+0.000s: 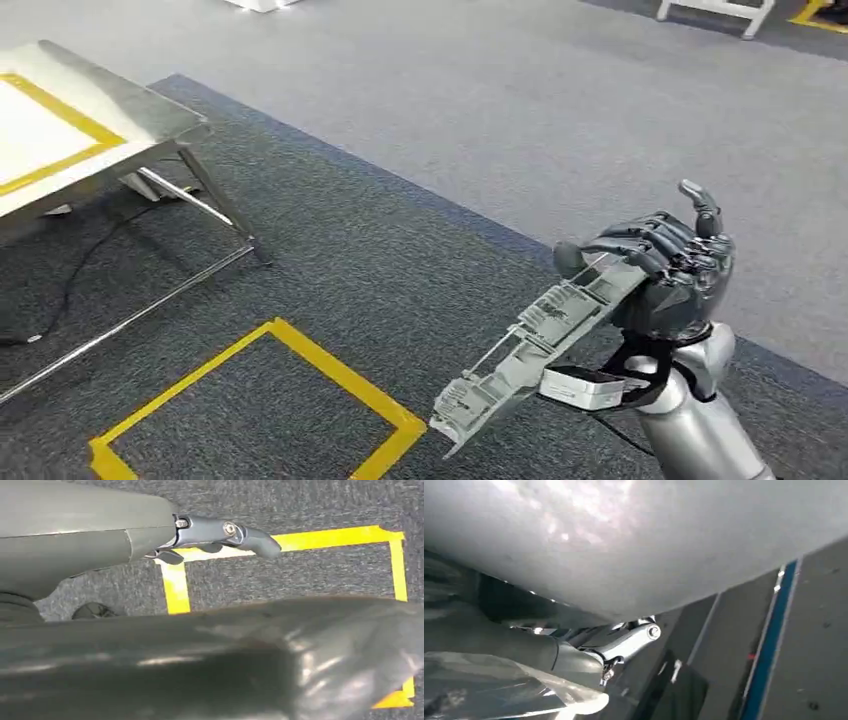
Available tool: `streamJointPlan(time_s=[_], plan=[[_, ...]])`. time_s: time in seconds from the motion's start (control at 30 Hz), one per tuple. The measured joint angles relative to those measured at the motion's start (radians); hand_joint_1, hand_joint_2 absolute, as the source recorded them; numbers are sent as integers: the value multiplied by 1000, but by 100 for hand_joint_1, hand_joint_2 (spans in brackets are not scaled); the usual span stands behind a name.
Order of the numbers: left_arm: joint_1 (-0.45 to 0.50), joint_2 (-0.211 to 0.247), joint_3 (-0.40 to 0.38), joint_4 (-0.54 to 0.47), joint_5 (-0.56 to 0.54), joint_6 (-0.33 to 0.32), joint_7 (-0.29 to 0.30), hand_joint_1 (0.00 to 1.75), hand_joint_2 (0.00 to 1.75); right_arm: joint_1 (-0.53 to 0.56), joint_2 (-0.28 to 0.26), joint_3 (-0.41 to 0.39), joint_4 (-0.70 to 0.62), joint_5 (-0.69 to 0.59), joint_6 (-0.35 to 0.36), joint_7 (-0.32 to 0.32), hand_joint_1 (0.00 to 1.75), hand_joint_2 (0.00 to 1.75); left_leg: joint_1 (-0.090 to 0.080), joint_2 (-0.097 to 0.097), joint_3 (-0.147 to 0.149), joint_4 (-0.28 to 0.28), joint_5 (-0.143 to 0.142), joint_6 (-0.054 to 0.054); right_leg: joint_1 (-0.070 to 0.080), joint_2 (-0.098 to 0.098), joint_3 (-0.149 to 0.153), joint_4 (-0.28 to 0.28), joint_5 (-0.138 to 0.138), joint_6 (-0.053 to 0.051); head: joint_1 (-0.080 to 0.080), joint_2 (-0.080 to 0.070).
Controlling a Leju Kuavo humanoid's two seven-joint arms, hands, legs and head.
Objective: Take the parts from the cabinet and place them on the table.
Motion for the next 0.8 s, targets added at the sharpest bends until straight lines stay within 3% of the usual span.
streamJointPlan(time_s=[0.03,0.07,0.1,0.13,0.17,0.2,0.3,0.33,0.4,0.43,0.5,0.53,0.57,0.63,0.67,0.7,0.73,0.8], plan=[[1,-1,0,1,0,1,1,0,0,0,0,1,0,4,0,1,175,175,1,0,-2,4,12,0,1,-14,3,0,-3,1,-1,0],[4,-1,0,1,0,3,3,0,0,-1,0,2,1,4,0,2,175,175,2,1,14,-29,41,1,1,-27,7,0,-6,1,0,0],[5,-1,0,1,0,4,3,0,0,-2,0,2,1,5,0,5,175,175,1,7,49,-100,85,4,2,-40,12,0,-10,2,0,0],[5,0,1,1,-1,7,5,0,0,-2,0,1,1,6,0,6,175,175,-2,26,96,-191,130,12,3,-53,20,0,-15,4,-1,0],[5,0,1,1,-3,11,6,0,0,-3,0,1,1,6,-1,7,175,175,-10,77,131,-264,145,22,4,-64,26,-1,-19,7,0,0],[1,0,1,1,-6,11,8,0,0,-3,0,1,1,5,-1,7,175,175,-26,103,140,-279,129,28,12,-76,26,0,-23,14,-2,0],[2,-1,0,2,-7,14,9,0,0,-3,0,2,1,5,-1,8,175,175,-27,70,132,-282,128,41,14,-112,36,-10,-26,27,0,0],[4,-2,0,2,-7,15,9,0,0,-4,0,2,1,4,0,8,175,175,-23,55,138,-294,132,48,15,-124,46,-13,-32,37,0,0],[5,-3,1,2,-6,14,8,0,0,-6,0,2,2,3,0,8,175,175,-12,32,152,-306,137,58,9,-19,17,42,-68,43,4,0],[4,-3,1,2,-6,13,8,0,0,-6,0,2,2,3,0,9,175,175,-10,20,152,-306,137,62,9,11,-23,114,-99,44,9,0],[3,-6,1,2,-7,10,6,0,0,0,0,6,6,5,5,9,175,175,-11,-9,152,-305,135,65,9,29,-111,262,-148,47,13,0],[3,-6,0,2,-8,10,5,0,0,0,0,7,9,6,8,9,175,175,-11,-25,152,-305,135,65,9,30,-134,287,-139,48,15,0],[3,-6,0,2,-6,9,3,0,0,-1,0,8,10,6,14,11,175,175,-11,-42,153,-304,134,65,9,30,-133,262,-106,47,15,0],[5,-4,1,2,3,7,2,0,0,-7,0,12,10,6,28,15,175,175,-9,-73,156,-300,132,61,5,41,-76,116,-8,44,16,0],[5,-4,1,2,8,3,2,0,0,-10,0,14,10,6,34,18,175,175,-8,-86,156,-297,129,57,0,71,-42,35,29,44,16,0],[5,-3,1,2,14,2,2,0,0,-16,0,16,13,5,42,20,175,175,-14,-96,150,-292,127,50,-5,121,-29,10,10,42,16,0],[5,-2,1,2,15,1,1,0,0,-20,0,20,14,3,46,23,175,175,-10,-110,142,-287,129,46,-5,113,-15,2,10,38,14,0],[12,-3,1,2,14,5,3,0,0,-29,0,23,21,-2,59,28,175,175,-2,-131,139,-292,135,33,4,94,-15,2,10,27,15,0]])
